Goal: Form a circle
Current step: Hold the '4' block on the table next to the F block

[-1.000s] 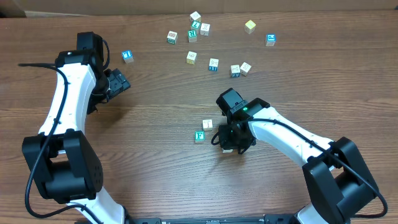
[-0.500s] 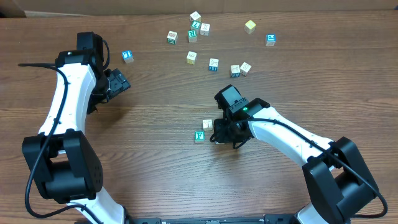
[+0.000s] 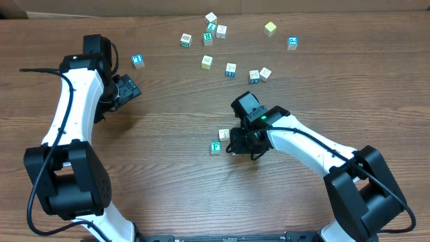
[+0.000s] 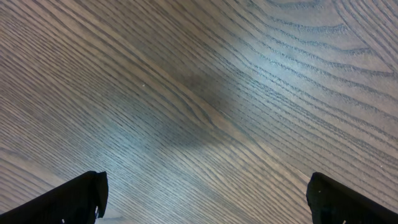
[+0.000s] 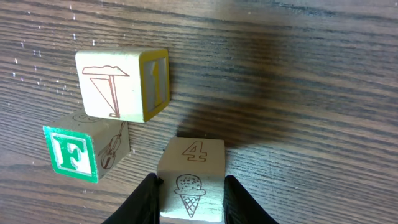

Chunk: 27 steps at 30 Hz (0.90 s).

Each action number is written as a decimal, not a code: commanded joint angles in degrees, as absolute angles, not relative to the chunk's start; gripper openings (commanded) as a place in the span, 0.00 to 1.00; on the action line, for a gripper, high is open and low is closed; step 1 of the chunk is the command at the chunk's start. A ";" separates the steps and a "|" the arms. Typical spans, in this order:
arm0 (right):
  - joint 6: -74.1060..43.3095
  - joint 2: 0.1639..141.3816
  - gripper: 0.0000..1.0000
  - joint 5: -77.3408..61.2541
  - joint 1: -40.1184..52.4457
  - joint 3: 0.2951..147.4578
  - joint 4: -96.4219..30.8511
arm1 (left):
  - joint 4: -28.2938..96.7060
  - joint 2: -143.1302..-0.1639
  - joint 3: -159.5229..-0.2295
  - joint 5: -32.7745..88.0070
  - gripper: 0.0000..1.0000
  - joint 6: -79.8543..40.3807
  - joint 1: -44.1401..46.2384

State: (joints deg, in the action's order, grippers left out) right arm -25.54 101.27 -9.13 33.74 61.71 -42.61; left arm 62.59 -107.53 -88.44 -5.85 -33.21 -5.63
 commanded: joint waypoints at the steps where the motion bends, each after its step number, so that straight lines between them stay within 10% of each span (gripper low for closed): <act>1: -25.50 101.73 0.33 -9.21 33.78 63.13 -42.22 | 62.59 -107.55 -89.62 -6.52 1.00 -32.56 -5.61; 13: -25.32 101.71 0.47 -11.18 33.78 63.13 -43.38 | 62.59 -107.55 -89.62 -6.52 1.00 -32.56 -5.61; 27: -25.28 101.71 0.32 -11.27 33.78 63.13 -44.40 | 62.59 -107.55 -89.62 -6.52 1.00 -32.56 -5.61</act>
